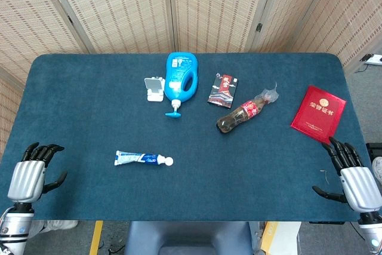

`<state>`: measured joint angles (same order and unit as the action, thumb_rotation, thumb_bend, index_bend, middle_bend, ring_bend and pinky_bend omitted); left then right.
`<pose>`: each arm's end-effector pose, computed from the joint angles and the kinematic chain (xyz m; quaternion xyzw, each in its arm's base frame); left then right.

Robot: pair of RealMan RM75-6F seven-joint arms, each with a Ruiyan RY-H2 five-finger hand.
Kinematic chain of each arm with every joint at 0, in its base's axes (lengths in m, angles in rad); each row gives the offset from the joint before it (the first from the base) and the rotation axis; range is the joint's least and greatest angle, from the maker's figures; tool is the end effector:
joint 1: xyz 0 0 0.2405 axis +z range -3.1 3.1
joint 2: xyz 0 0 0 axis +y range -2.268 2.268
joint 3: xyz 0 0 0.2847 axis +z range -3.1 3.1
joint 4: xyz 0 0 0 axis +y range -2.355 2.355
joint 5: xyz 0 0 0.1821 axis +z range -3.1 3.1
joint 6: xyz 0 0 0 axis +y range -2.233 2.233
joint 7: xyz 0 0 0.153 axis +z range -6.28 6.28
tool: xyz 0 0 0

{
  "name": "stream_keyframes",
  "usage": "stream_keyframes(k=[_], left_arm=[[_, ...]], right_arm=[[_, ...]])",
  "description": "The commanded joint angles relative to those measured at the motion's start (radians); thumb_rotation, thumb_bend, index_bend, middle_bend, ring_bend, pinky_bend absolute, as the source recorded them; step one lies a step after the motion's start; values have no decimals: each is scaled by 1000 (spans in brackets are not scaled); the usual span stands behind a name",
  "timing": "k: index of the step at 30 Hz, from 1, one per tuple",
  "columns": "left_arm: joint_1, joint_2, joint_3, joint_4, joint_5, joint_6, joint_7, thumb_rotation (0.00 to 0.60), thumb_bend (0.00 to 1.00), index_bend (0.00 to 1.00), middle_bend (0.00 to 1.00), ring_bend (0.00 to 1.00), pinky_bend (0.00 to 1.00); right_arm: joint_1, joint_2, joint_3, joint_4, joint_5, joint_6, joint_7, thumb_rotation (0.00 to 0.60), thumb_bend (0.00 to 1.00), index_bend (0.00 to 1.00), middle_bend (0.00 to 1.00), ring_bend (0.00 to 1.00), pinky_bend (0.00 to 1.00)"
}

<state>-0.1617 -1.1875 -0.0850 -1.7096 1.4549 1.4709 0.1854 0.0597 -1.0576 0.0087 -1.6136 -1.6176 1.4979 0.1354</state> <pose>-0.2926 0.2174 0.1723 -0.6011 -0.3661 -0.4037 0.5846 -0.3188 -0.1734 0.2059 0.6139 -0.4030 0.4127 0.5389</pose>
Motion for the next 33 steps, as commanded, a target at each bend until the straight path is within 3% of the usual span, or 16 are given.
stream_keyframes(k=[1,11,19,33], left_arm=[[2,-1,1,0,-1,1,4,600,320,294,303,263,160],[-36,-6,16,-1,62,-42,-16,600,319,273,303,253,153],[-154,-54,6,11,109,-184,9,600,307,223,300,233,146],[-322,-239,-28,145,-27,-432,96,600,307,198,282,224,145]], right_arm=[[1,-1,0,1,-1,0,2,537,0,0,0,0,0],[-10,4,8,13,-1,38,25,536,0,0,0,0,0],[-9,10,11,13,-6,47,31,538,0,0,0,0,0],[-14,11,11,23,5,50,45,536,0,0,0,0,0]])
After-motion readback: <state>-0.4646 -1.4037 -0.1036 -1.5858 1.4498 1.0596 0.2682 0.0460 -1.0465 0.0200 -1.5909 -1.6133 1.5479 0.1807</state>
